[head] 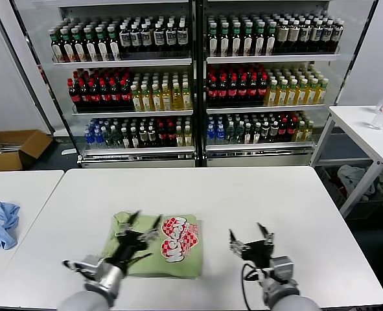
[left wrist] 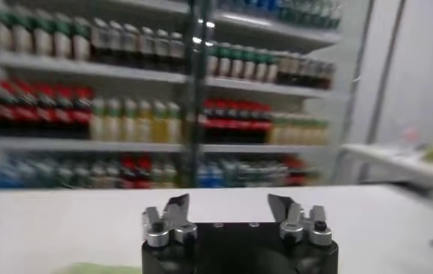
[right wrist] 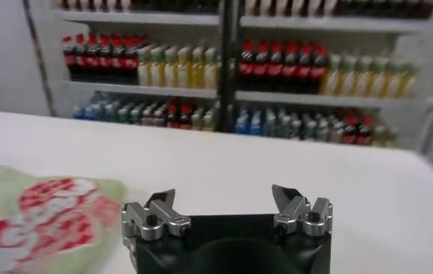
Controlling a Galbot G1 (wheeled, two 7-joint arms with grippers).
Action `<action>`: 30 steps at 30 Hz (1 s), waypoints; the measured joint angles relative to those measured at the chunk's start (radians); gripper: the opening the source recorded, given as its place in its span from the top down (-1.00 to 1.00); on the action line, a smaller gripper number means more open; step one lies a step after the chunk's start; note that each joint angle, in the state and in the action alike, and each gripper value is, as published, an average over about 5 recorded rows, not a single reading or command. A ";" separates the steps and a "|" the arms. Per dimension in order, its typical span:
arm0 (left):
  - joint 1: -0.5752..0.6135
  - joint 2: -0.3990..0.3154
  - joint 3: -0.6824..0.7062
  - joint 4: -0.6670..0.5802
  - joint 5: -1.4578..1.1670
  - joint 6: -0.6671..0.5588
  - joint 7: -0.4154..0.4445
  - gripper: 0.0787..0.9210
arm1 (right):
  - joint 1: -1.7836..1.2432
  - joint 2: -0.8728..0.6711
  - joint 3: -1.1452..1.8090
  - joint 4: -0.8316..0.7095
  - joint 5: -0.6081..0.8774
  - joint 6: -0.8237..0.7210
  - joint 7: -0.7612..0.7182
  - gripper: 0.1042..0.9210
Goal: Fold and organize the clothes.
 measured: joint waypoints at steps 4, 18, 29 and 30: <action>0.026 0.041 -0.117 0.037 0.029 -0.053 0.022 -0.72 | 0.070 0.032 -0.098 -0.059 0.033 -0.013 0.016 -0.76; 0.062 0.082 -0.309 0.107 0.072 -0.114 0.054 -0.77 | 0.195 0.110 -0.296 -0.219 0.181 -0.043 0.123 -0.60; 0.070 0.086 -0.347 0.132 0.084 -0.123 0.059 -0.77 | 0.220 0.126 -0.323 -0.240 0.245 -0.029 0.152 0.18; 0.070 0.086 -0.348 0.135 0.085 -0.125 0.060 -0.77 | 0.223 0.125 -0.323 -0.240 0.245 -0.026 0.149 0.25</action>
